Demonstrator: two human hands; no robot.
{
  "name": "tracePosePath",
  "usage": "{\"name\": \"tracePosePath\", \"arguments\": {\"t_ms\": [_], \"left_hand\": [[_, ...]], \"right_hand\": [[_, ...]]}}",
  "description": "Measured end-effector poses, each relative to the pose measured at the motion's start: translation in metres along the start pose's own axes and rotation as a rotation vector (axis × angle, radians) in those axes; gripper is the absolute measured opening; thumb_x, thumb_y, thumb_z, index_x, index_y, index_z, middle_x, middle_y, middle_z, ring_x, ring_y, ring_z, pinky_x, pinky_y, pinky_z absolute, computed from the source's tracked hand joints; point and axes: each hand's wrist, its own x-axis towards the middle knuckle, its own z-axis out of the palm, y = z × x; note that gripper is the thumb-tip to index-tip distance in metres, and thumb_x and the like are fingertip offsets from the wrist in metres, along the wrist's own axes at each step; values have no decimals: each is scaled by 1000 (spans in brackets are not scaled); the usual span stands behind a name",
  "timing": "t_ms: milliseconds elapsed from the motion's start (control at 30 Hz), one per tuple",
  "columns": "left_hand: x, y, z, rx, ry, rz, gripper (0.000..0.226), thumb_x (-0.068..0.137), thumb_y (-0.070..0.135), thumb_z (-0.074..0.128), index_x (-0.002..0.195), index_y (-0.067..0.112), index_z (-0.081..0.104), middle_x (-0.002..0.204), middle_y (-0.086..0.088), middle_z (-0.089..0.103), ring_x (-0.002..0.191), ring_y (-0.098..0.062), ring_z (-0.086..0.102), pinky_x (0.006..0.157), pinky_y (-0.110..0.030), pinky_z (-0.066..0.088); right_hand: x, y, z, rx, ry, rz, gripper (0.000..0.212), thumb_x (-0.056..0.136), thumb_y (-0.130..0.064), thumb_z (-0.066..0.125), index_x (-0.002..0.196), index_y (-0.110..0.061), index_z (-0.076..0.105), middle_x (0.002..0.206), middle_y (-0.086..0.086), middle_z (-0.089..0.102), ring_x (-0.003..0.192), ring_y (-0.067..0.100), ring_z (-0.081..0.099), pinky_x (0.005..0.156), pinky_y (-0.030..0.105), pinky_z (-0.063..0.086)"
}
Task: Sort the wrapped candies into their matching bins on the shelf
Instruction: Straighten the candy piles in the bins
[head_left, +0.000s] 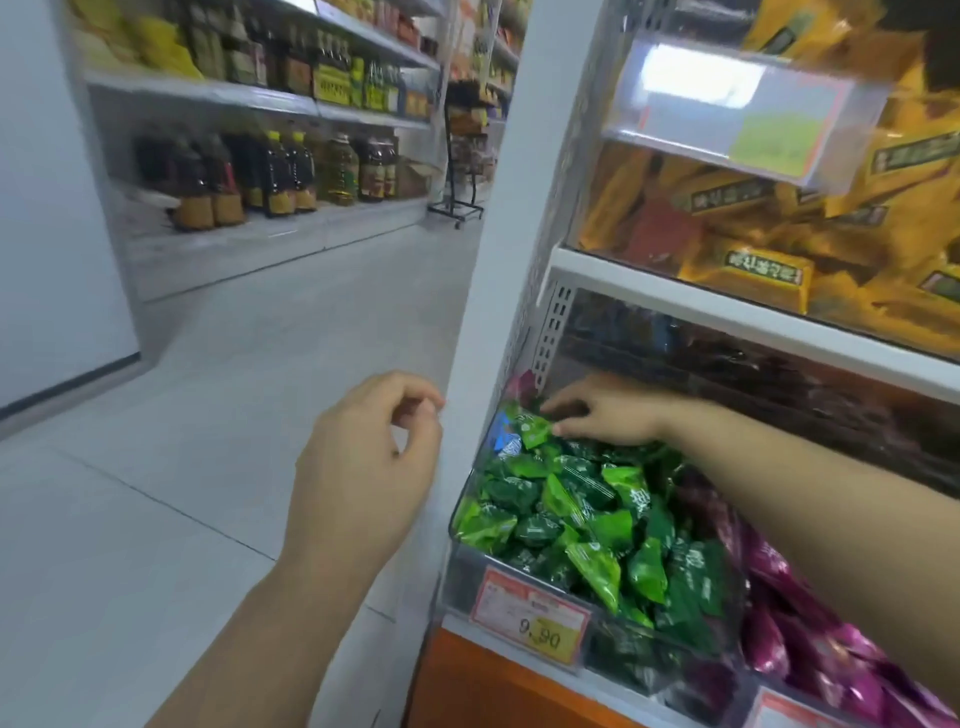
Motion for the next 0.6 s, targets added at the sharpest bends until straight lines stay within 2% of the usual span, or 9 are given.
{"name": "tracePosePath", "arguments": {"t_ms": [133,200,300,367,433,500,600], "left_hand": [[6,-8,-2,-25,9,-58,24,89,16,56,83,40,59,85,24,63,86,9,57,69,-15,43],[7,-11,0,-34,8,-71,24,89,16,56,83,39,60,85,25,63,87,9,57,67,-14,41],[8,-11,3,-34,5,-74,22,89,16,56,86,37,61,86,23,63,88,9,56,69,-14,42],[8,-9,6,-33,-11,-70,20,89,17,55,87,36,62,86,23,64,87,8,57,71,-15,44],[7,-7,9,-36,-41,-70,18,89,17,54,90,32,64,88,21,65,86,7,58,72,-16,46],[6,-4,12,-42,-54,-73,19,89,16,52,93,29,66,90,20,66,87,5,59,73,-18,47],[9,-1,14,-53,-44,-88,21,90,14,50,92,29,65,91,20,66,88,5,59,74,-16,47]], "right_hand": [[-18,2,8,-84,-106,-81,42,96,-33,50,137,-21,49,143,-2,47,128,15,46,103,21,32],[-29,5,14,-128,-124,-122,40,98,-33,45,137,-23,49,148,-3,40,135,13,37,109,20,23],[-42,5,13,-135,-163,-128,42,100,-36,37,141,-25,42,153,-6,29,141,7,24,109,14,12],[-46,3,6,-76,-217,-110,42,100,-37,36,140,-27,43,151,-10,31,139,5,27,107,13,14],[-44,-1,-6,47,-225,-98,38,99,-35,38,134,-25,51,141,-12,44,126,1,43,100,7,25],[-32,0,-17,151,-80,-80,32,98,-32,44,126,-23,58,126,-13,55,112,1,52,89,5,36],[-2,8,-21,136,194,-26,29,96,-28,50,123,-20,60,123,-5,60,109,9,55,86,19,36]]}}
